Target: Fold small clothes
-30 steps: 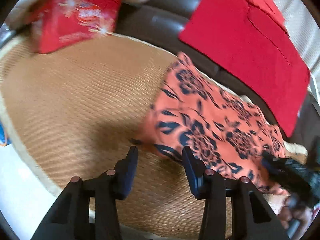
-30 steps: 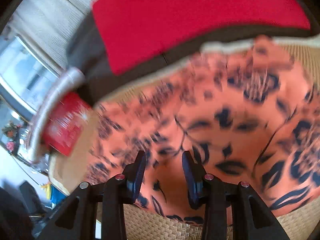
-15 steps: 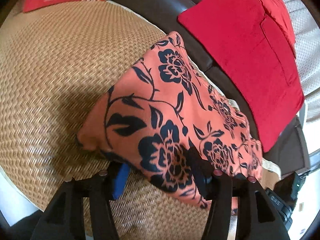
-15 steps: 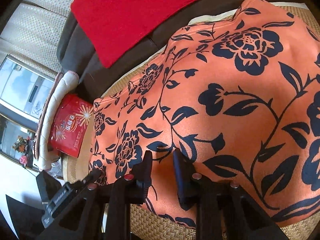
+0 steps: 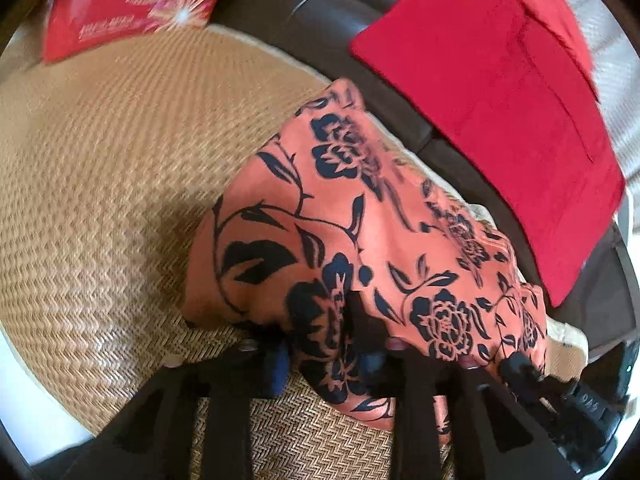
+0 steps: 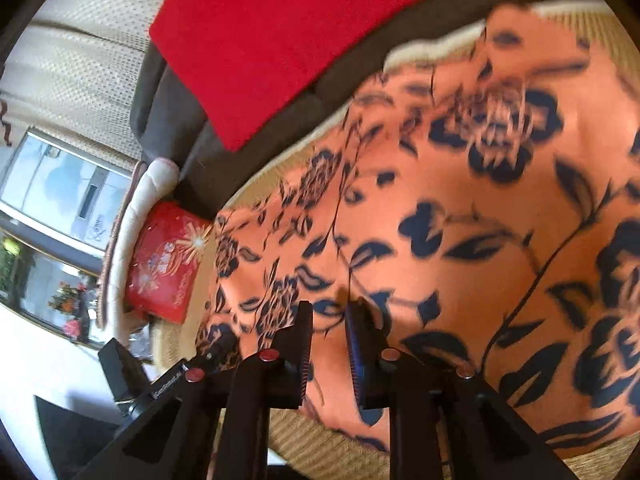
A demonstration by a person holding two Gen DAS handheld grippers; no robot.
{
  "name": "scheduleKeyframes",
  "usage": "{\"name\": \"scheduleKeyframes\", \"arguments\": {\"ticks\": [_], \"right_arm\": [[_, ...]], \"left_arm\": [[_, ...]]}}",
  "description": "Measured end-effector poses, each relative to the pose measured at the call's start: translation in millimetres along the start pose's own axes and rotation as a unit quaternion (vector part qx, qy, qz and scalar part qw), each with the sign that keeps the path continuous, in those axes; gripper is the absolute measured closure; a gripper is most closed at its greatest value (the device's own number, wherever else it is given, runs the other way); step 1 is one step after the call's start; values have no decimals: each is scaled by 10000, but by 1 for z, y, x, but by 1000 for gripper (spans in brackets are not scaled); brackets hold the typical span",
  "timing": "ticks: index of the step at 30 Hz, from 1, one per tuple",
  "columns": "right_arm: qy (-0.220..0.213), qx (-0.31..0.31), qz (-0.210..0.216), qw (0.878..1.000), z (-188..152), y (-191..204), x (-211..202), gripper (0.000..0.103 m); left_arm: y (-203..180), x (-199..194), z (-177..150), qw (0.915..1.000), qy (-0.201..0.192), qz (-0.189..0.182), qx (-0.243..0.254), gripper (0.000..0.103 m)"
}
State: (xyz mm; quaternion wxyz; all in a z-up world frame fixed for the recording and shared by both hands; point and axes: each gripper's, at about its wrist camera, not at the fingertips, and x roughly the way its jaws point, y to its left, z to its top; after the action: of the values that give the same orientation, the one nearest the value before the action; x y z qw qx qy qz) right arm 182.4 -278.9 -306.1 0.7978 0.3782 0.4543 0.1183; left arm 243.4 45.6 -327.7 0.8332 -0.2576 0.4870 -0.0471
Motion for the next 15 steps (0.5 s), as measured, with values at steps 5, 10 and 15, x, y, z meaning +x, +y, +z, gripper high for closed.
{"name": "scheduleKeyframes", "arguments": {"ticks": [5,10,15], "right_arm": [[458,173,-69,9988,-1,-6,20,88],[241,569,358,9974,4,-14,0,83],[-493,1025,869,9897,18,-41,-48,80]], "left_arm": [[-7,9,4,9999,-46,115,-34,72],[-42,-6,7,9975,-407,239,528,85],[-121,-43,1,9765,-1007,148,1898,87]]}}
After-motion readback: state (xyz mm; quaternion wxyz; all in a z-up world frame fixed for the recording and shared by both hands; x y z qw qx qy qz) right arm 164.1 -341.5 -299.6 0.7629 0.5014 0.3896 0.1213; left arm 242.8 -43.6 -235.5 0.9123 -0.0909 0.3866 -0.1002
